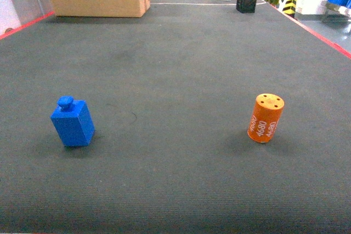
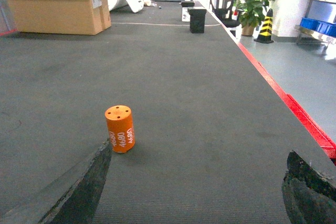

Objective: Sort blue parts and orange caps into right shelf containers

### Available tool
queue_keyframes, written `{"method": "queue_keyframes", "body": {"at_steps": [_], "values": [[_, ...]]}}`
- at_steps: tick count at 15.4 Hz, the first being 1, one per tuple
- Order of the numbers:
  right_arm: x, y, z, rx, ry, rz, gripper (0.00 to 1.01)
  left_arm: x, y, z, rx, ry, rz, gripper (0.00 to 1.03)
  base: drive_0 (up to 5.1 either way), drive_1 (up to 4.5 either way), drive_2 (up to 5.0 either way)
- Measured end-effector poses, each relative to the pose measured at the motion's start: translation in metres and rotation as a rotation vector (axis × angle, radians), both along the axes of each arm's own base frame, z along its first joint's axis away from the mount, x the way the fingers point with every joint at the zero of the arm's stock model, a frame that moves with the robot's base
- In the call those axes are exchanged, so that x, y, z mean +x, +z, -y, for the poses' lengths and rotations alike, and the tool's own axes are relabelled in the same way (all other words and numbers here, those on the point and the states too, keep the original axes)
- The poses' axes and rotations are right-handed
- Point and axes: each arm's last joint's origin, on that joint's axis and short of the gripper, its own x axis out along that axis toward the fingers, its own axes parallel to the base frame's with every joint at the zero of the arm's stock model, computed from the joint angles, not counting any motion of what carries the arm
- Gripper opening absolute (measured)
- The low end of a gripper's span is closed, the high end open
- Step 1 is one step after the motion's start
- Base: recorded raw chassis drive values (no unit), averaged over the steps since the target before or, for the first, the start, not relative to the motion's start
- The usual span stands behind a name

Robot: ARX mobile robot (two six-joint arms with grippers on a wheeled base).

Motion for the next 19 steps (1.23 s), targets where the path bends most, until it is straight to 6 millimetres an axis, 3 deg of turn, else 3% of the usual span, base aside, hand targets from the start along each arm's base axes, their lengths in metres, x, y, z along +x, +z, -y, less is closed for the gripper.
{"method": "queue_keyframes", "body": {"at_steps": [5, 6, 9, 12, 14, 15, 17, 19], "values": [[0.0, 0.0, 0.0, 0.0, 0.0, 0.0, 0.98, 0.0, 0.0, 0.0, 0.0, 0.0, 0.0, 0.98, 0.0, 0.0, 0.0], [0.001, -0.002, 0.0, 0.005, -0.043, -0.037, 0.98, 0.0, -0.002, 0.001, -0.009, 0.067, -0.071, 0.98, 0.0, 0.0, 0.0], [0.028, 0.007, -0.012, 0.028, -0.179, -0.08, 0.98, 0.033, 0.017, 0.007, -0.011, 0.216, -0.09, 0.98, 0.0, 0.0, 0.0], [0.09, 0.036, -0.038, 0.062, -0.07, 0.005, 0.98, 0.096, 0.041, 0.015, -0.039, 0.109, -0.039, 0.98, 0.0, 0.0, 0.0], [0.136, 0.021, -0.059, 0.057, -0.031, -0.061, 0.98, 0.145, 0.031, 0.022, -0.036, 0.061, -0.117, 0.98, 0.0, 0.0, 0.0], [0.16, 0.002, -0.072, 0.043, -0.01, -0.14, 0.98, 0.171, 0.016, 0.026, -0.031, 0.05, -0.199, 0.98, 0.0, 0.0, 0.0], [0.185, -0.022, -0.085, 0.035, 0.002, -0.229, 0.98, 0.199, -0.001, 0.035, -0.041, 0.027, -0.26, 0.98, 0.0, 0.0, 0.0], [0.208, -0.033, -0.092, 0.046, 0.0, -0.258, 0.98, 0.21, -0.008, 0.045, -0.05, -0.005, -0.265, 0.98, 0.0, 0.0, 0.0]]}}
